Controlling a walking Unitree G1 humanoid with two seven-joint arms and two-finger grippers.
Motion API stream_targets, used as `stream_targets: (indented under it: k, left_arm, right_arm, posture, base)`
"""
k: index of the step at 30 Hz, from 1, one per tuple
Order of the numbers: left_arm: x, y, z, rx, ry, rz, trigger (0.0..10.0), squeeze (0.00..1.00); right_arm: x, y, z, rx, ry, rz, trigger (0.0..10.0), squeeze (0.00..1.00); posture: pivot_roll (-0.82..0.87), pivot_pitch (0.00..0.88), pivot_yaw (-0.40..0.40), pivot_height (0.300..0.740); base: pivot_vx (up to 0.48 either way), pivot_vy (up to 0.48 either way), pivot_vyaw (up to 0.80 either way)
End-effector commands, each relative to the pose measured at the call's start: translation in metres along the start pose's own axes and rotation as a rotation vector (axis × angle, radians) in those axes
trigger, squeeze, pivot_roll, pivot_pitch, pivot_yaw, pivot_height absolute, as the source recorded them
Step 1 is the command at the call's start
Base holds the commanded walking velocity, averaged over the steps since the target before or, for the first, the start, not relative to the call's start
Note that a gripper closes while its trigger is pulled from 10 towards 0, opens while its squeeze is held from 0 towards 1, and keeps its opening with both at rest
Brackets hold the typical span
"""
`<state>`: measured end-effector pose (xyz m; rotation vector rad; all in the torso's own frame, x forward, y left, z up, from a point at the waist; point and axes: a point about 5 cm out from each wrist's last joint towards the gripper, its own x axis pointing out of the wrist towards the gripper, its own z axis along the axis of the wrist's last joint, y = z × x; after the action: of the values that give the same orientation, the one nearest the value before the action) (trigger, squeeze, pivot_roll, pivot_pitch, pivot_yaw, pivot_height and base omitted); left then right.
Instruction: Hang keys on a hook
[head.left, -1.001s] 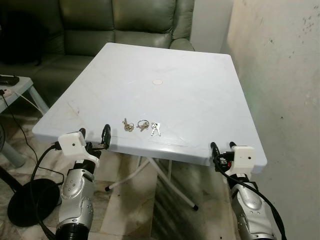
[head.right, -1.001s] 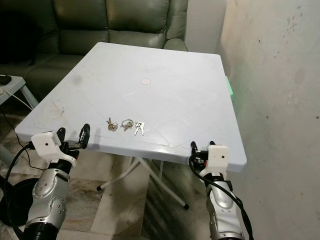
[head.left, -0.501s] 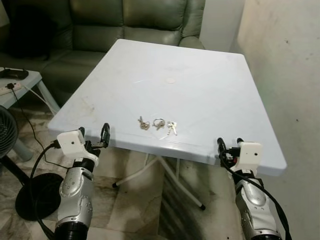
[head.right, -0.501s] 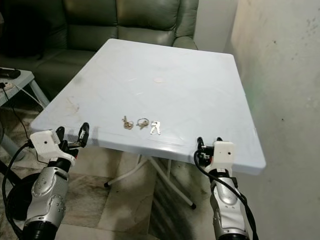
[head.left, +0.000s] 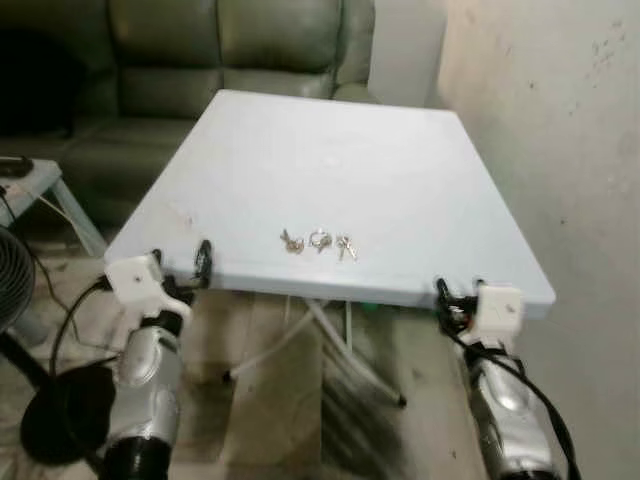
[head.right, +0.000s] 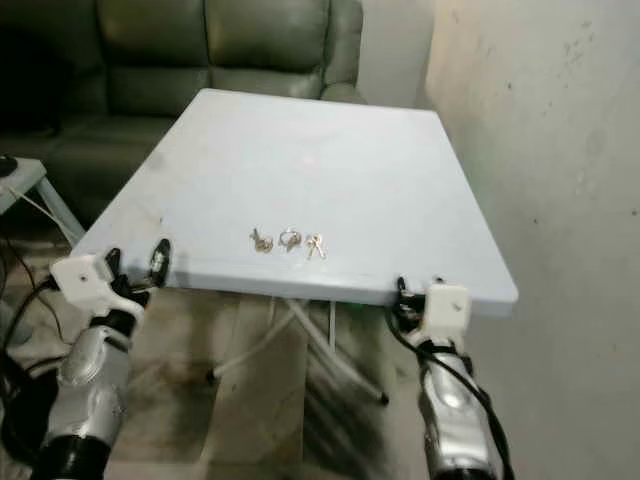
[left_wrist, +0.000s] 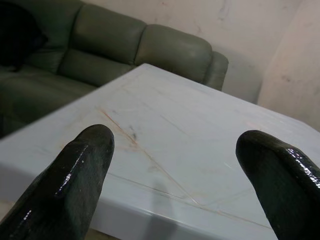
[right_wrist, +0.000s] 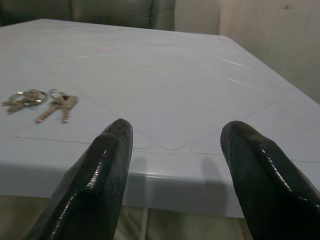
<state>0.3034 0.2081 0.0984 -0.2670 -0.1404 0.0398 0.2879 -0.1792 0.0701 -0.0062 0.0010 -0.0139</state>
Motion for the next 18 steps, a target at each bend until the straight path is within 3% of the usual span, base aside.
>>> stream_targets:
  k: [1,18]
  left_arm:
    - [0.0036,-0.0056,-0.0004,-0.008,0.005,-0.017,10.0,0.0]
    - [0.0068,-0.0075,-0.0011,-0.01,0.01,-0.022,10.0,0.0]
  right_arm:
    - [0.0014,-0.0051,0.0046,-0.012,-0.013,-0.012,10.0,0.0]
    - [0.0038,-0.0028,0.0074,-0.016,-0.023,-0.009,10.0,0.0]
  posture:
    - [-0.03,0.0,-0.012,0.74]
    - [-0.04,0.0,-0.012,0.74]
  base:
    - [0.0,0.322,0.0]
    - [0.0,0.333,0.0]
